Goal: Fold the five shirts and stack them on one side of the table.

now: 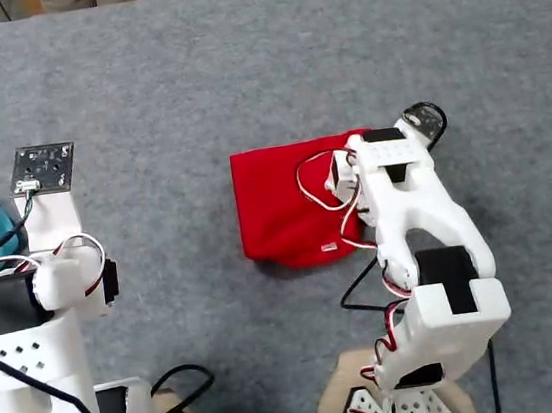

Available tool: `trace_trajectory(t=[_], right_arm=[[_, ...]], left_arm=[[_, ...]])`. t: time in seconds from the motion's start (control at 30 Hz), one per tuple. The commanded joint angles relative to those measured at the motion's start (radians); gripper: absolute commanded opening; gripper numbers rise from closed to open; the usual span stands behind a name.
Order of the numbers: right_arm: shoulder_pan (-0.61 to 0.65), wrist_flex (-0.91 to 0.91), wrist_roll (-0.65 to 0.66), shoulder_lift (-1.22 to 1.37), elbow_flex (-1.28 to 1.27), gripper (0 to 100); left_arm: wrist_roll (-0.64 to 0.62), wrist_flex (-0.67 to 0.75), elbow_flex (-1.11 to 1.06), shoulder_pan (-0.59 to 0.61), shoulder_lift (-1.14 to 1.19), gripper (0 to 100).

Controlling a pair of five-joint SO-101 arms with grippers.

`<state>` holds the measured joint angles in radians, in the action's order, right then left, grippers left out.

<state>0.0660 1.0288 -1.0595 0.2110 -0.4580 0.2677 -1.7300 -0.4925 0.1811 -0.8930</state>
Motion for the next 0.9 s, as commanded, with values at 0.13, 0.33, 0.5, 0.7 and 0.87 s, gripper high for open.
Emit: trace_trajectory(t=[0.13,0.33,0.5,0.7,0.87], right_arm=[[-0.113,-0.006,0.075,-0.061,0.062,0.5],[-0.308,-0.008,0.267,-0.242,0.076,0.5],[-0.545,-0.012,0.42,-0.36,0.077,0.5],[-0.857,-0.014,0.578,-0.406,0.077,0.5],[-1.084,-0.015,0.713,-0.398,0.077,0.5]], left_arm=[[0.003,-0.008,0.035,0.015,-0.018,6],[0.005,-0.008,0.035,0.014,-0.021,6],[0.005,-0.008,0.04,0.014,-0.022,6],[0.005,-0.008,0.035,0.014,-0.024,6],[0.005,-0.008,0.035,0.014,-0.024,6]])
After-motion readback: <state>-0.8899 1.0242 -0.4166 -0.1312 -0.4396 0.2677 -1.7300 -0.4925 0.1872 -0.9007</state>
